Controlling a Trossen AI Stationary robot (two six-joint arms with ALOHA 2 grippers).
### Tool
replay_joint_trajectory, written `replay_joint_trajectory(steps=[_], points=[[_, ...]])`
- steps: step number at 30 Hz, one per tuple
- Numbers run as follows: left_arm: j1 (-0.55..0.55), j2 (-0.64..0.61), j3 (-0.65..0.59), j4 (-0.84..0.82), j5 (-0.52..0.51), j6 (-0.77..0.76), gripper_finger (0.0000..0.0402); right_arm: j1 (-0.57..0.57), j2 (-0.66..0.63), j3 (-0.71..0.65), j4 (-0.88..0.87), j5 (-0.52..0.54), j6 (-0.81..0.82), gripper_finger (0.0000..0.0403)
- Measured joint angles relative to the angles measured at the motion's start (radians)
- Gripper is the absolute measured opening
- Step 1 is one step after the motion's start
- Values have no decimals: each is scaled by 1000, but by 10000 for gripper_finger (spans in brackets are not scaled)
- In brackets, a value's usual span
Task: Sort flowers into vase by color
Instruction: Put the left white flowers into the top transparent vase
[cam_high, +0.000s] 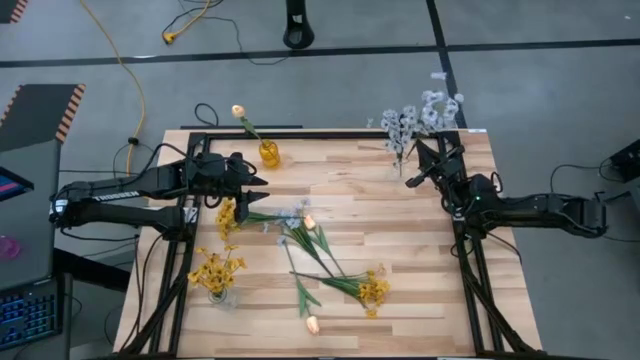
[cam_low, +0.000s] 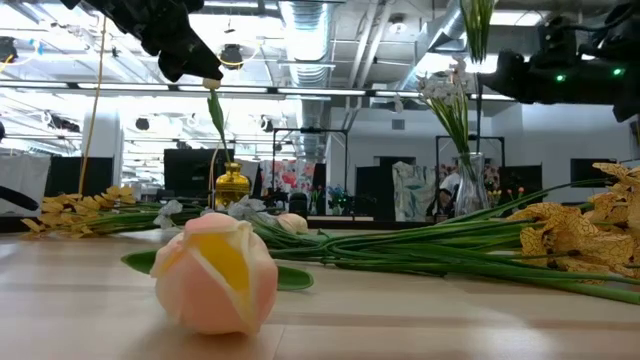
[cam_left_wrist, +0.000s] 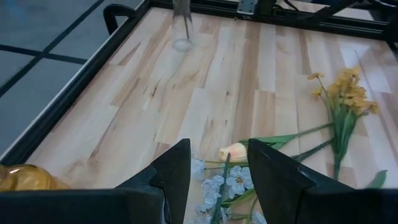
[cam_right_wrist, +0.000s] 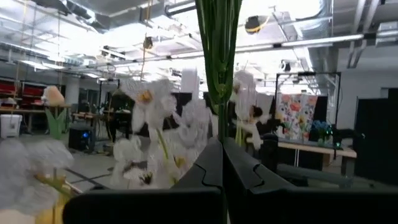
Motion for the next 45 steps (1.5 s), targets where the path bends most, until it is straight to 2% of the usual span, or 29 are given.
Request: replay_joint_trajectory(steps=[10, 29, 34, 41, 45], points=[[0, 0, 0, 0, -1, 0, 146, -31, 106, 0, -2, -19, 45, 30], [0, 0, 0, 0, -1, 0, 146, -31, 111, 0, -5, -7, 43, 48], [0, 0, 0, 0, 0, 0, 146, -29, 111, 0, -7, 63, 44, 79], [0, 0, 0, 0, 0, 0, 146, -30, 111, 0, -18, 72, 47, 151], [0, 0, 0, 0, 0, 0, 146, -30, 111, 0, -50, 72, 111, 193]])
